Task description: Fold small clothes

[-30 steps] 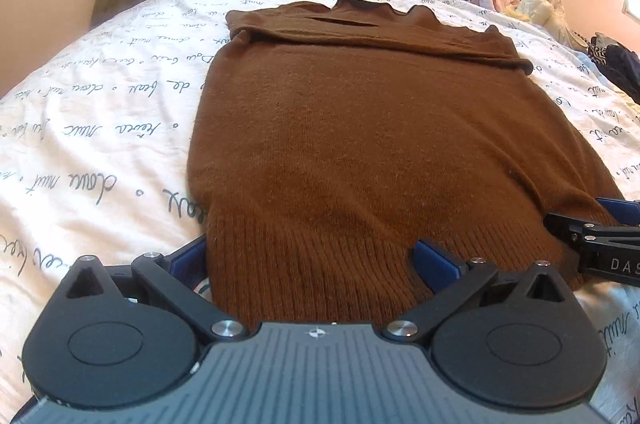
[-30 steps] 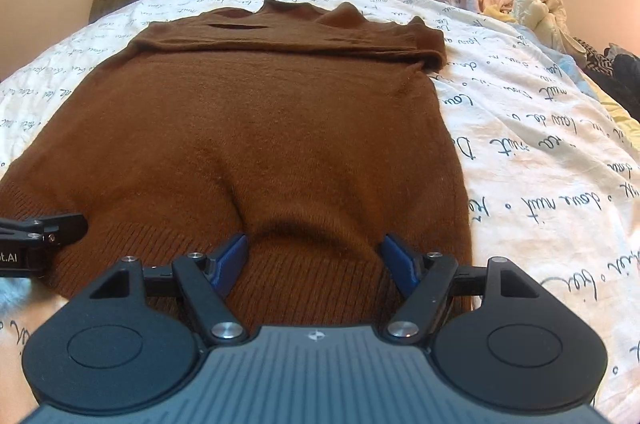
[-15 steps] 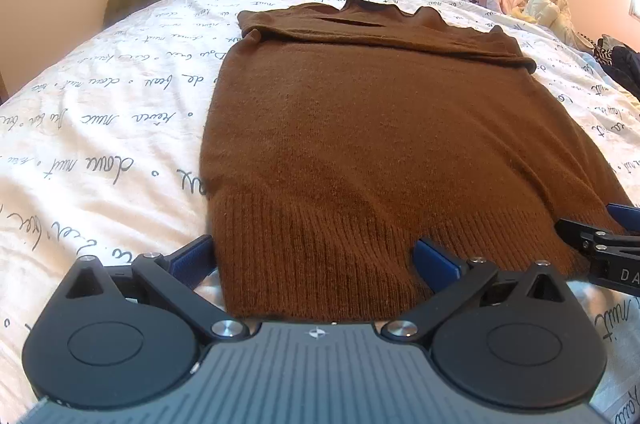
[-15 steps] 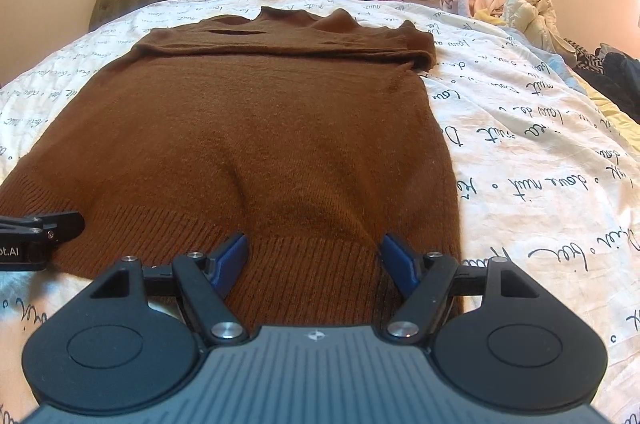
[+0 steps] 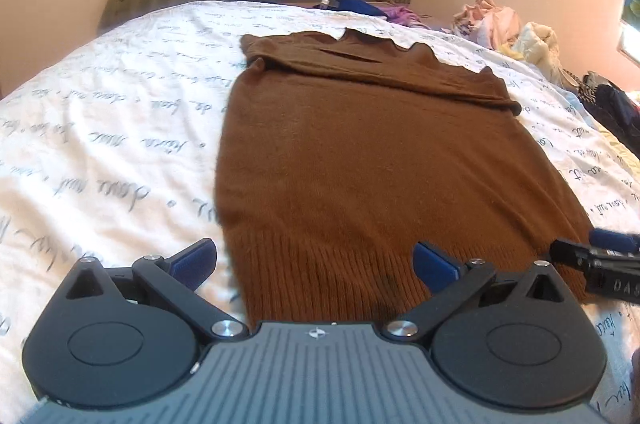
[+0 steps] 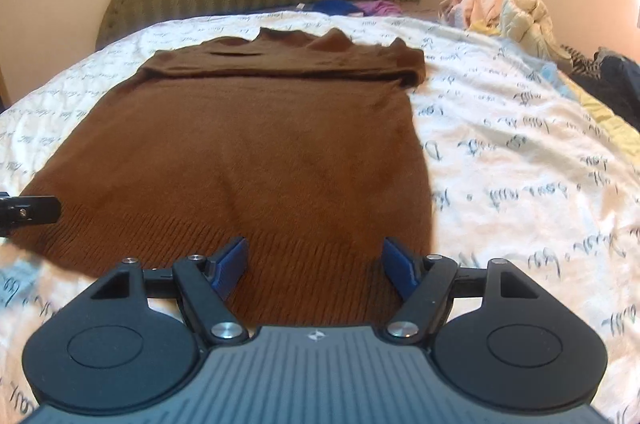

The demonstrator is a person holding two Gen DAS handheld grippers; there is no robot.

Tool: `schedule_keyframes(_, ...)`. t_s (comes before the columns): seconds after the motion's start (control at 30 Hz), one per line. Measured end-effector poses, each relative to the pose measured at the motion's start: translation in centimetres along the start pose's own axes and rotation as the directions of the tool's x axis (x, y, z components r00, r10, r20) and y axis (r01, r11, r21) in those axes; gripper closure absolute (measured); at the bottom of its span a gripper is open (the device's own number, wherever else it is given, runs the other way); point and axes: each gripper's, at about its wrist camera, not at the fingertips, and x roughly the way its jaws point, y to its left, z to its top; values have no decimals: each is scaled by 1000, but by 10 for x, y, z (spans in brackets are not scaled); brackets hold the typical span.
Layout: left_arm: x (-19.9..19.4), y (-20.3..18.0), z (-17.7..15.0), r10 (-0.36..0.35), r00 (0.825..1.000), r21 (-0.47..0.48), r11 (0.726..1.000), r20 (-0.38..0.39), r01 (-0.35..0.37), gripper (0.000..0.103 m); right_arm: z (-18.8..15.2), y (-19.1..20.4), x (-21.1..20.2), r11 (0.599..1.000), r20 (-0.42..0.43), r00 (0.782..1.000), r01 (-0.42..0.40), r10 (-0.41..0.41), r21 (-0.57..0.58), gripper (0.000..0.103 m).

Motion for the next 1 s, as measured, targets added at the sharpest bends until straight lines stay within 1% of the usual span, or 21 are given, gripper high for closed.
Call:
schedule_keyframes(0.07, 18, -2, 0, 83, 995, 51, 995, -47, -81, 0, 7, 5, 8, 999, 19, 1000, 21, -20, -36, 29)
schedule_keyframes(0.1, 25, 1, -4, 80, 995, 51, 996, -61, -76, 0, 9, 9, 14, 997, 11, 999, 42, -41, -62, 29)
schedule_keyframes(0.13, 23, 2, -7, 68, 997, 55, 996, -39, -66, 0, 10, 12, 23, 995, -23, 998, 56, -58, -84, 29)
schedule_keyframes(0.17, 21, 2, -8, 70, 997, 62, 996, -43, -68, 0, 7, 12, 30, 994, -57, 997, 52, -58, -96, 29)
schedule_keyframes(0.2, 19, 1, -10, 68, 996, 71, 995, -52, -64, 0, 2, 9, 30, 996, -37, 998, 42, -45, -77, 29)
schedule_keyframes(0.27, 14, 4, -16, 57, 997, 73, 996, -43, -54, 0, -4, 0, 26, 999, -36, 999, 27, -29, -34, 28)
schedule_keyframes(0.33, 12, 6, -17, 48, 998, 79, 996, -45, -45, 0, -6, 1, 21, 998, -40, 999, 26, -28, -59, 28)
schedule_keyframes(0.4, 13, 7, -18, 46, 998, 75, 996, -41, -43, 0, -4, -1, 16, 999, -51, 998, 18, -21, -48, 28)
schedule_keyframes(0.5, 12, 3, -20, 62, 998, 66, 996, -28, -61, 0, 4, -2, 10, 1000, -26, 1000, 16, -15, 3, 28)
schedule_keyframes(0.57, 12, 3, -20, 68, 997, 62, 996, -26, -66, 0, 11, 2, 16, 1000, -24, 1000, -14, 14, 25, 28)
schedule_keyframes(0.63, 11, 3, -20, 68, 997, 61, 996, -25, -66, 0, 9, 7, 28, 1000, -82, 997, 8, -7, 11, 28)
schedule_keyframes(0.7, 10, 3, -21, 69, 997, 61, 996, -27, -67, 0, 1, 12, 24, 999, -53, 998, 33, -35, -30, 28)
schedule_keyframes(0.73, 8, 3, -22, 69, 997, 61, 996, -29, -67, 0, -4, 11, 19, 999, -52, 998, 34, -35, -21, 28)
schedule_keyframes(0.77, 7, 4, -23, 67, 997, 60, 996, -30, -65, 0, -8, 10, 15, 999, -55, 998, 32, -33, -7, 28)
schedule_keyframes(0.9, 2, 7, -27, 61, 998, 57, 997, -32, -60, 0, -19, 6, 2, 1000, -62, 998, 26, -27, -12, 28)
schedule_keyframes(1.0, -2, 7, -27, 62, 997, 56, 997, -39, -60, 0, -17, 2, -5, 999, -78, 997, 5, -8, -33, 27)
